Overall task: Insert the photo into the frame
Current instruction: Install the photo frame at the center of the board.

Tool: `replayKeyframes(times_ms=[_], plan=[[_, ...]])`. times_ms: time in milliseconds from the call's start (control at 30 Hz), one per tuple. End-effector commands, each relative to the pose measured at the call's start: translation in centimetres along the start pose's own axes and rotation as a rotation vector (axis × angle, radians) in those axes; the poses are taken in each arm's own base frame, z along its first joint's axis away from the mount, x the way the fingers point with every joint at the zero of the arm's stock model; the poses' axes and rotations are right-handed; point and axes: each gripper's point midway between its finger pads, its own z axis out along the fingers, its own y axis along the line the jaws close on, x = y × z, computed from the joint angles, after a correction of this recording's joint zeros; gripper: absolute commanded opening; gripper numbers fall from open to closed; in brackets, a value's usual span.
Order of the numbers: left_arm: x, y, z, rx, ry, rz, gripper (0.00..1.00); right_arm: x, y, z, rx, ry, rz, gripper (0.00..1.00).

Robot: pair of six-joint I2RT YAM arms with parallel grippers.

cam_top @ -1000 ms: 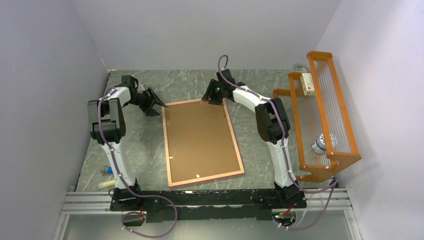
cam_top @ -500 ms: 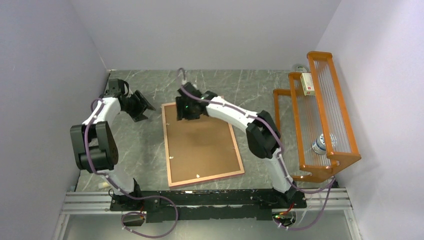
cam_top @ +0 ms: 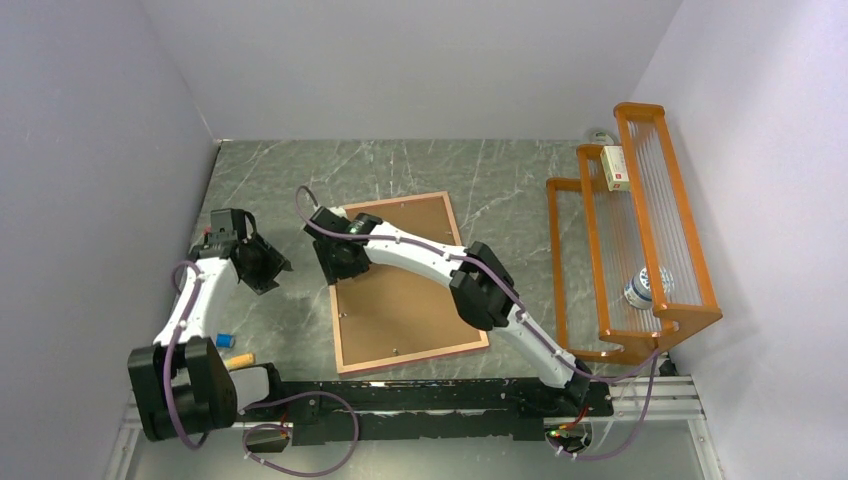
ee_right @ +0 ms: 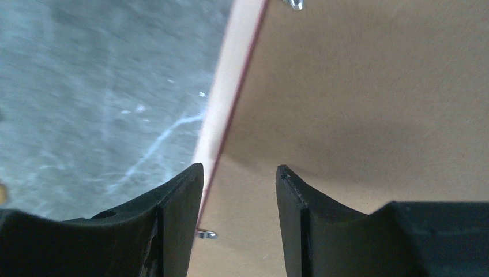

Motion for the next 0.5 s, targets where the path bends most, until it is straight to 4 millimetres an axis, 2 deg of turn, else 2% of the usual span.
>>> replayKeyframes(times_ms=[0, 267, 467], plan=[[0.0, 1.1, -1.0, -0.02, -0.067, -0.048, 0.52, 1.3, -0.2, -0.2, 0.044, 0.038, -0.033, 0.53], [1.3, 1.1, -0.4, 0.003, -0.013, -0.058, 0.52, 3.0, 0.1, 0.8, 0.079, 0.061, -0.091, 0.54], [1.3, 1.8, -0.5, -0.029, -0.031, -0.073, 0.52, 1.8, 1.5, -0.4, 0.045, -0.01, -0.132, 0.58]])
